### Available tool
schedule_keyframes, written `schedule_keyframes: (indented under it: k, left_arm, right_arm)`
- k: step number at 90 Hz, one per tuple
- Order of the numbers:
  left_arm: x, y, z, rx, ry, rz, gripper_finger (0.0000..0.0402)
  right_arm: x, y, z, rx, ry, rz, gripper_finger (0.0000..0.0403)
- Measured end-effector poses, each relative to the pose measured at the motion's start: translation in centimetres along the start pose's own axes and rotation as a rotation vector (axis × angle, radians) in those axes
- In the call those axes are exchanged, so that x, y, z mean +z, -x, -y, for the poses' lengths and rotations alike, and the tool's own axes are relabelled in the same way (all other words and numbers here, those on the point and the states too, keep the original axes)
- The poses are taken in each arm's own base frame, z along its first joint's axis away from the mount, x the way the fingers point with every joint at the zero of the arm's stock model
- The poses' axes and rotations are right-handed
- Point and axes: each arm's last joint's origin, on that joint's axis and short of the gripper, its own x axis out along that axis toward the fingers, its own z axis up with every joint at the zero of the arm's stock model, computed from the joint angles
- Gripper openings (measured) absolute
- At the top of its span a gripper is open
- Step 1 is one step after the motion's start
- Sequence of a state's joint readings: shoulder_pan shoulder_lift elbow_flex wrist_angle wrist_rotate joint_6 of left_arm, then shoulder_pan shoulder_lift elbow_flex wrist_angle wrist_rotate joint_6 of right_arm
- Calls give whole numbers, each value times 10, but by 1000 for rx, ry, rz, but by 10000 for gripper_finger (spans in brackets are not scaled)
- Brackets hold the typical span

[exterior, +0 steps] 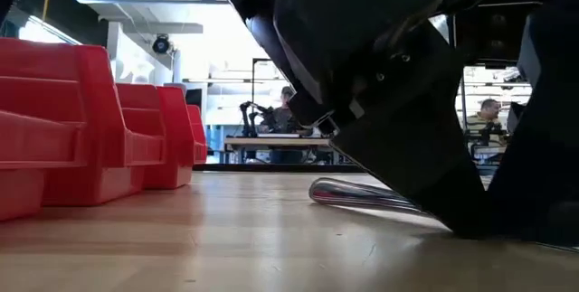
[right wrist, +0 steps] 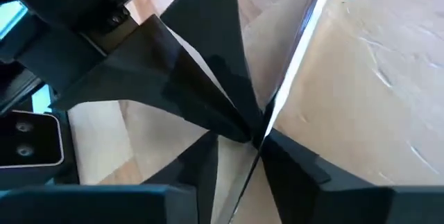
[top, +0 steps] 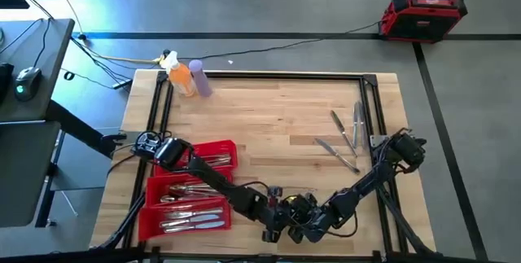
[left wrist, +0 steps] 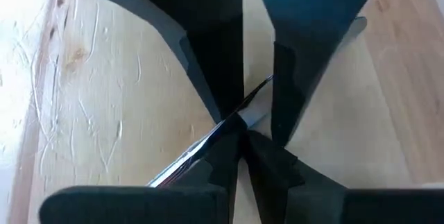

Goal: Sort silverware
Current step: Put the silver knife in the bottom red bin

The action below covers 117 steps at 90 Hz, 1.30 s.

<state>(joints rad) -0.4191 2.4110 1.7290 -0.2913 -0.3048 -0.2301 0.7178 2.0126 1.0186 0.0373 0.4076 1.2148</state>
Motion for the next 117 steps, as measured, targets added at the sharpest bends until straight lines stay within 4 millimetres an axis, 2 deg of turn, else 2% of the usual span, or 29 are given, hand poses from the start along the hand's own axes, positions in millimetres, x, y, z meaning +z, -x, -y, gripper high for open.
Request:
schedule_keyframes:
  k: [5,14,24,39,52,62,79,88,99,117]
  left_arm:
    - [1,1,0,4,-3,1,18]
    - [3,6,-1,0,-1,-6,18]
    - [8,20,-2,-26,-19,-20,18]
    - [11,45,2,-75,-138,-77,18]
    - [8,63,4,99,-227,-100,22]
    - [5,60,4,143,-283,-119,37]
    - [3,46,-5,-54,-216,-179,82]
    - [0,45,-8,-72,-213,-223,98]
    - [-4,58,-11,-6,-230,-284,107]
    - [6,76,-3,-53,-222,-215,109]
  right_arm:
    - [0,0,1,-16,13,-9,80]
    - [-1,1,4,-52,40,-28,19]
    - [-2,3,5,-81,44,-42,6]
    - [-3,3,7,-100,52,-88,2]
    - [-2,3,4,-89,67,-100,0]
    - [0,3,0,-85,97,-98,0]
    - [0,3,-2,-75,119,-92,0]
    - [0,4,-2,-79,125,-92,0]
    - [0,4,-2,-79,125,-95,0]
    - [0,4,-2,-81,129,-93,0]
